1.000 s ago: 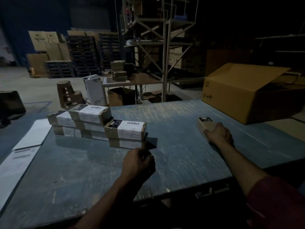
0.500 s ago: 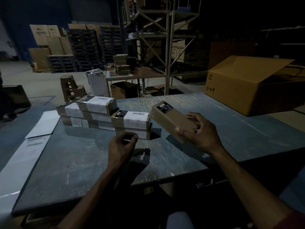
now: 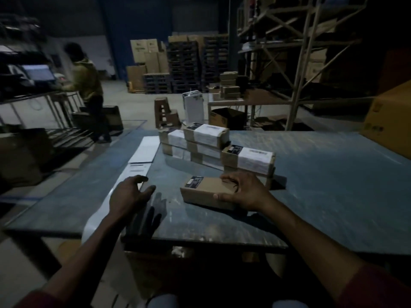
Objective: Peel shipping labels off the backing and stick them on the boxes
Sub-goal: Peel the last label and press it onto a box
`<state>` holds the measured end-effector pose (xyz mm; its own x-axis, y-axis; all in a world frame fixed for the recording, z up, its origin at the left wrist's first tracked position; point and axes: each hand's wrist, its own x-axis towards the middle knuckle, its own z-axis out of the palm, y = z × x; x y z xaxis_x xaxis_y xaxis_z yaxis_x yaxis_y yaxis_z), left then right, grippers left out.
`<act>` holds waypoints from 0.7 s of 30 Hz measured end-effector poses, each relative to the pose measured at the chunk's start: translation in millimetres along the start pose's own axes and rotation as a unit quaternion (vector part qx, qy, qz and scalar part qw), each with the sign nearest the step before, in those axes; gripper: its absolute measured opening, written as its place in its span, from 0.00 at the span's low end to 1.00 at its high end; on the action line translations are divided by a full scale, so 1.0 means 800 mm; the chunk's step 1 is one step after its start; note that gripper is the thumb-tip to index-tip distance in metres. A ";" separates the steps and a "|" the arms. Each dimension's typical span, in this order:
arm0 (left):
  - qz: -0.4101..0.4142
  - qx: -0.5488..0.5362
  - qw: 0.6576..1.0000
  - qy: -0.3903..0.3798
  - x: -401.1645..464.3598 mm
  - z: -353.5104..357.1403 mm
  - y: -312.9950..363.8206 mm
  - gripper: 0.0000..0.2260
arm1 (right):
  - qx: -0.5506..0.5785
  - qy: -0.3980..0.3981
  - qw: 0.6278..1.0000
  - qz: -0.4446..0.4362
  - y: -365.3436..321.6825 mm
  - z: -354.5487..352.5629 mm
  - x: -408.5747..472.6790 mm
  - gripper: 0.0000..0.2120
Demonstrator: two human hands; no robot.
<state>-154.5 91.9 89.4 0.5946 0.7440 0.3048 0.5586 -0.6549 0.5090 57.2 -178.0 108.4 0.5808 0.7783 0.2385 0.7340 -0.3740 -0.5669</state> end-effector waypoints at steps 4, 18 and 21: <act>0.013 0.087 0.993 -0.076 0.016 0.004 -0.041 0.26 | -0.023 -0.041 0.999 0.024 -0.005 0.007 0.023 0.31; 0.013 -0.072 0.997 0.000 0.009 -0.025 -0.121 0.19 | -0.139 -0.091 0.970 -0.177 -0.150 0.072 0.103 0.26; 0.019 -0.115 0.990 -0.078 0.025 -0.034 -0.146 0.30 | -0.123 -0.115 0.967 -0.193 -0.180 0.120 0.133 0.28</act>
<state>-223.6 187.1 57.7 0.7047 0.6783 0.2082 0.3987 -0.6213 0.6745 -20.4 7.4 140.1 0.1745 0.9649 0.1963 0.9584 -0.1207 -0.2586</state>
